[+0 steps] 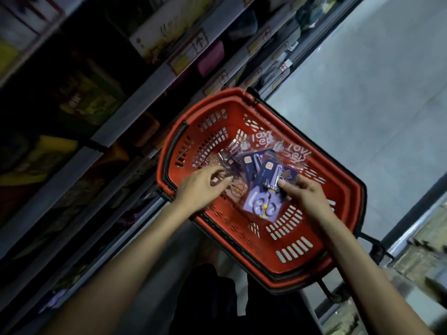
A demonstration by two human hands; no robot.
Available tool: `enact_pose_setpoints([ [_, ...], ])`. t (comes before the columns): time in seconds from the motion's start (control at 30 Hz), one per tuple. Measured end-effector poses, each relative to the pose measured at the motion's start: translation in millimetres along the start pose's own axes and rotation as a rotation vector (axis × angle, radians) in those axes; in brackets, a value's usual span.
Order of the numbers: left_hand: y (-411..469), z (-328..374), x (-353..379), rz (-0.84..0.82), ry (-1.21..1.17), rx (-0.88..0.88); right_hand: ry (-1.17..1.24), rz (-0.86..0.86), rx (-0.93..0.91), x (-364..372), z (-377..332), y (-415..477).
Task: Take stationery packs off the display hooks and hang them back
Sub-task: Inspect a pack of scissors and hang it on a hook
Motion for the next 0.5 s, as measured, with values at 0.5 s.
enact_pose_setpoints([
  [0.5,-65,109,-1,-0.092,-1.350,-0.440,-0.085,0.134,-0.254,-31,-72,-109],
])
Point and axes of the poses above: each hand's wrist, its own y-axis towards the middle knuckle, its own x-axis out of the palm, z = x × y, the point moved 4 cm from there along y, towards the middle knuckle, and after that the axes turned 5 degrees about z, right-handed, at the moved point
